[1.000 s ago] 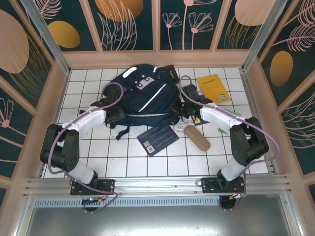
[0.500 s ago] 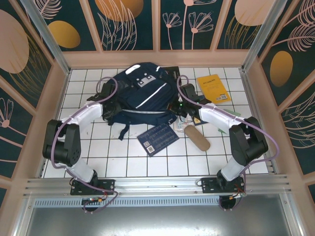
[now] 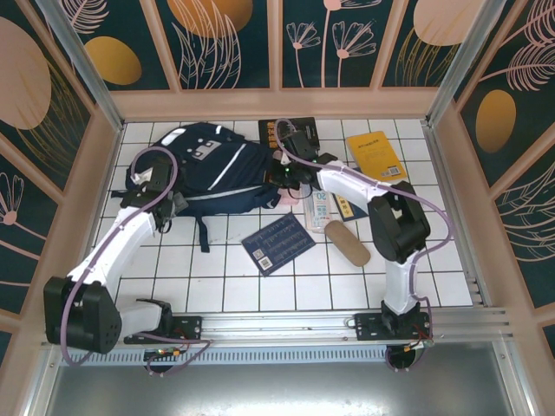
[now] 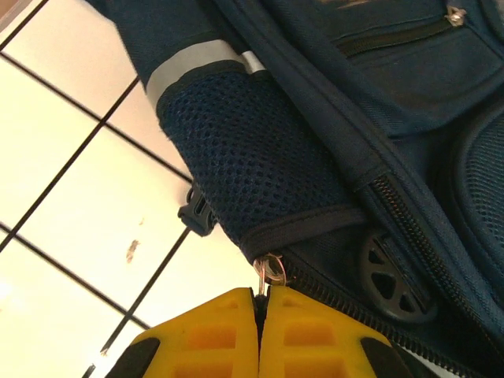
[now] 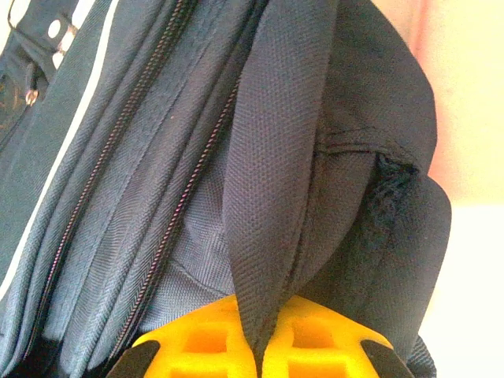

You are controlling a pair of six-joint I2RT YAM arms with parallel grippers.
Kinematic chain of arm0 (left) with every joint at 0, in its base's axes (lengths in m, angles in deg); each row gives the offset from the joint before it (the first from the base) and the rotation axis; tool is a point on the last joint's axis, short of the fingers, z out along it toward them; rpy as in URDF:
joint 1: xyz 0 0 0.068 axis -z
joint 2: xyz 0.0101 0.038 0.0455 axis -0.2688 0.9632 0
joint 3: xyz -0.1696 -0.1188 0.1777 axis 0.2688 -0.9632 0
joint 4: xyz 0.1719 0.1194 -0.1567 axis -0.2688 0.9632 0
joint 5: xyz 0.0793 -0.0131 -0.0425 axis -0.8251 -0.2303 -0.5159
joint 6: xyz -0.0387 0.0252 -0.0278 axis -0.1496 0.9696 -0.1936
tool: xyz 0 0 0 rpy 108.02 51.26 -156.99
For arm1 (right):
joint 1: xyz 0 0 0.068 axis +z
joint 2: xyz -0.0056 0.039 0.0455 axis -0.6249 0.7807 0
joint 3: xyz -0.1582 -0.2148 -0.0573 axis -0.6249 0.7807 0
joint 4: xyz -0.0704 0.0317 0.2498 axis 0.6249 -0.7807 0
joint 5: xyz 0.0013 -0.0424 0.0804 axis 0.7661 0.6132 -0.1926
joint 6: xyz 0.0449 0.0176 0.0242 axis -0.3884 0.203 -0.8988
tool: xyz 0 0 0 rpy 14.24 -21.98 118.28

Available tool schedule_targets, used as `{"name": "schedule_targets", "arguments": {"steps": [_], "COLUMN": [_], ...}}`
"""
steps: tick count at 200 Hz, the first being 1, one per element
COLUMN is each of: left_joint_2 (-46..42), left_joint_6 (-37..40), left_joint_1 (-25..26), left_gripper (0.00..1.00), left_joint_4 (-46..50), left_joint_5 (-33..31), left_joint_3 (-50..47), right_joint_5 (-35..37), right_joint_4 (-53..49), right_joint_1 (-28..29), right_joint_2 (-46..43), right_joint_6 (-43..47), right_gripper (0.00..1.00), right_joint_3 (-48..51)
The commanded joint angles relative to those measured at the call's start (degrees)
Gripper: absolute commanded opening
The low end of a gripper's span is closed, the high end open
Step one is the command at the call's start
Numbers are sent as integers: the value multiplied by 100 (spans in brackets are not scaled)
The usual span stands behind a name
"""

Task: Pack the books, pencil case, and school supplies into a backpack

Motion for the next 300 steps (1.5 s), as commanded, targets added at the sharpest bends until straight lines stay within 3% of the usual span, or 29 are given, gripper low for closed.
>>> {"name": "schedule_targets", "arguments": {"steps": [1, 65, 78, 100, 118, 161, 177, 222, 228, 236, 300], "left_joint_2": [-435, -1311, -1262, -1028, -873, -585, -402, 337, 429, 547, 1208], "left_joint_6": [-338, -545, -502, -296, -42, 447, 453, 273, 245, 225, 215], "left_joint_1": [-186, -187, -186, -186, -175, 18, 247, 1099, 1179, 1282, 1730], "left_gripper": [0, 0, 24, 48, 56, 68, 81, 85, 97, 99, 99], "left_joint_4": [549, 35, -77, -90, -239, -929, -1197, -1817, -1888, -1968, -2123], "left_joint_5": [-627, 561, 794, 959, 1210, 1971, 2090, 2245, 2274, 2297, 2445], "left_joint_3": [-300, -1100, -1075, -810, -576, -102, 83, 686, 762, 859, 1399], "right_joint_5": [441, 353, 346, 555, 727, 1203, 1517, 1979, 2043, 2093, 1954], "right_joint_4": [-301, -473, -469, -366, -215, 74, 162, 382, 432, 500, 483], "right_joint_1": [-171, -245, -282, -328, -373, -769, -973, -1967, -2087, -2235, -3306], "right_joint_2": [375, 1014, 917, 433, -80, -1328, -1728, -2215, -2202, -2148, -659], "right_joint_6": [334, 690, 741, 856, 878, 794, 784, 740, 750, 770, 829], "right_gripper": [0, 1, 21, 48, 57, 68, 74, 76, 76, 76, 72], "right_joint_3": [-708, -1115, -1076, -703, -225, 1052, 1482, 2149, 2154, 2132, 1098]}}
